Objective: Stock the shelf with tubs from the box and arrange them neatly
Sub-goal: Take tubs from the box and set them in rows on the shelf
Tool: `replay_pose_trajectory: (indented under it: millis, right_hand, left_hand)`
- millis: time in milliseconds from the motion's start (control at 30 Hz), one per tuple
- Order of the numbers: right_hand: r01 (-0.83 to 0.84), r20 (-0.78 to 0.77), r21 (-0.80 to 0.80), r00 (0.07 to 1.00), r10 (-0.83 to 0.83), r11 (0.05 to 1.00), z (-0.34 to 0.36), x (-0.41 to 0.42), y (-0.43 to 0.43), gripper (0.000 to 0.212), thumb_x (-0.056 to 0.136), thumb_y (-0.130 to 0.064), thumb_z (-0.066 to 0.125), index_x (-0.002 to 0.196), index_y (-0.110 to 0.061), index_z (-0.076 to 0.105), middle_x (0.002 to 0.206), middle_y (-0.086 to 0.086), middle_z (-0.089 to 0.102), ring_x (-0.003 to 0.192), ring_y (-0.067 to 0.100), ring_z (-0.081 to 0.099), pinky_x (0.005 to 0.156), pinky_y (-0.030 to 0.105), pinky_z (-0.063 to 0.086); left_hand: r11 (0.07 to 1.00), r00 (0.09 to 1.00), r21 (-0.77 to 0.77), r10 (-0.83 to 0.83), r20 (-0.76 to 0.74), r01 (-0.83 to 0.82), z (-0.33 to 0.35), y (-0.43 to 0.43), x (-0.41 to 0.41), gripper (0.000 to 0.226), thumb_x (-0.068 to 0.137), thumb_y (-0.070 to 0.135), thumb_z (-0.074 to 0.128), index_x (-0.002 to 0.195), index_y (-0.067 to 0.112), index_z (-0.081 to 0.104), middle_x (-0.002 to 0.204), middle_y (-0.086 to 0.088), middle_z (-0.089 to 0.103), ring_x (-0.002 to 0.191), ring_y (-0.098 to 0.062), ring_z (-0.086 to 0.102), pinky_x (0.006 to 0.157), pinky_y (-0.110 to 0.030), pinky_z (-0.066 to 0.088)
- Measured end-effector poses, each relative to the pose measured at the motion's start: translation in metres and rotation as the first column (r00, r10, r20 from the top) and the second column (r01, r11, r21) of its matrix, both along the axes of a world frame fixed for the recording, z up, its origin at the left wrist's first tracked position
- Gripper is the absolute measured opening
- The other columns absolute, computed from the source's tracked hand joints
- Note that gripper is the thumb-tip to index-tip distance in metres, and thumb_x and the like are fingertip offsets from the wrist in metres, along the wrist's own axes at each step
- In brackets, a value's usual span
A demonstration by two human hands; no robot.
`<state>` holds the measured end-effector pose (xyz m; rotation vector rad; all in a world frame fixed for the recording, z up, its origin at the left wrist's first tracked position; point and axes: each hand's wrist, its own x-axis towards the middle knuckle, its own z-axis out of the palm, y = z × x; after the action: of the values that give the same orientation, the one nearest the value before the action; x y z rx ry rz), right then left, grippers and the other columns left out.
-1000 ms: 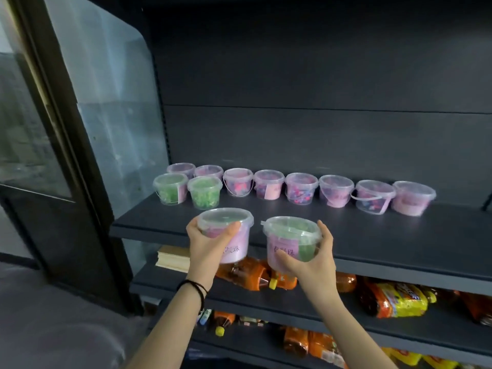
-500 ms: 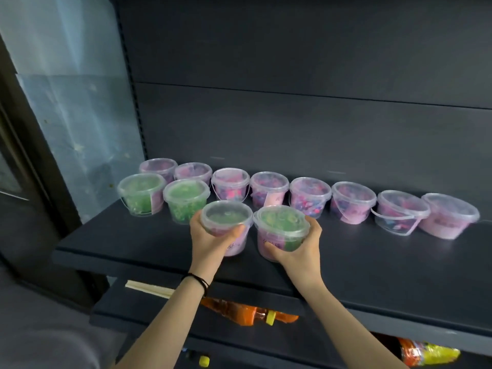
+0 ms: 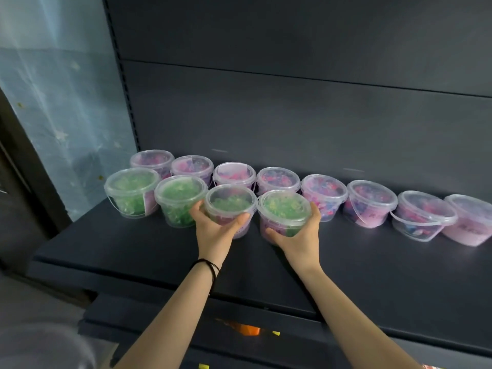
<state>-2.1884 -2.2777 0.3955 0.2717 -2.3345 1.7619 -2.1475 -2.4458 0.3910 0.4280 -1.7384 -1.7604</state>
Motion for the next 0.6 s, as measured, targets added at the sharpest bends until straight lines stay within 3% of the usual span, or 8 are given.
replay_pose_trajectory:
  millis: [67, 200, 267, 400, 600]
  right_hand:
    - [0.010, 0.014, 0.012, 1.000, -0.010, 1.000, 0.000, 0.003, 0.000, 0.114, 0.061, -0.018, 0.090, 0.148, -0.023, 0.017, 0.144, -0.006, 0.037, 0.131, 0.010, 0.038, 0.102, 0.021, 0.032]
    - [0.041, 0.061, 0.032, 0.997, -0.043, 0.999, 0.002, 0.009, 0.001, 0.117, 0.064, -0.017, 0.088, 0.151, -0.024, 0.010, 0.149, -0.004, 0.035, 0.137, 0.013, 0.035, 0.108, 0.027, 0.031]
    - [0.041, 0.084, 0.032, 0.995, -0.044, 0.999, 0.003, 0.016, 0.005, 0.116, 0.066, -0.019, 0.087, 0.152, -0.025, 0.010, 0.149, -0.003, 0.038, 0.136, 0.015, 0.038, 0.109, 0.031, 0.034]
    - [0.026, 0.108, 0.026, 0.994, -0.029, 0.999, 0.004, 0.042, 0.020, 0.104, 0.072, -0.026, 0.084, 0.152, -0.026, 0.017, 0.145, -0.005, 0.043, 0.127, 0.013, 0.046, 0.099, 0.027, 0.040]
    - [0.061, 0.089, -0.026, 0.994, -0.059, 0.998, 0.012, 0.094, 0.060, 0.081, 0.077, -0.027, 0.079, 0.144, -0.025, 0.034, 0.137, -0.003, 0.049, 0.121, 0.014, 0.051, 0.099, 0.028, 0.044]
  left_hand:
    - [1.000, 1.000, -0.005, -0.023, 0.000, 0.023, 0.002, -0.002, -0.002, 0.103, 0.055, 0.038, 0.089, 0.136, 0.023, 0.027, 0.135, 0.002, 0.046, 0.122, -0.011, 0.050, 0.102, -0.029, 0.044]
    - [0.996, 0.998, -0.056, -0.066, 0.017, 0.067, 0.002, -0.005, 0.005, 0.093, 0.056, 0.042, 0.086, 0.130, 0.028, 0.031, 0.131, 0.005, 0.048, 0.119, -0.004, 0.051, 0.096, -0.020, 0.043]
    - [0.992, 0.996, -0.094, -0.084, 0.030, 0.087, 0.001, -0.007, 0.012, 0.091, 0.059, 0.047, 0.083, 0.133, 0.025, 0.034, 0.134, 0.004, 0.049, 0.122, -0.007, 0.050, 0.102, -0.027, 0.044]
    - [0.992, 0.998, -0.110, -0.058, 0.037, 0.061, 0.007, 0.000, 0.033, 0.076, 0.077, 0.026, 0.078, 0.140, 0.015, 0.036, 0.137, 0.004, 0.045, 0.121, -0.007, 0.046, 0.103, -0.028, 0.039]
    - [0.975, 0.993, -0.187, -0.112, 0.045, 0.118, 0.015, 0.042, 0.083, 0.046, 0.082, 0.022, 0.072, 0.120, 0.028, 0.047, 0.127, 0.004, 0.052, 0.115, -0.008, 0.052, 0.091, -0.024, 0.044]
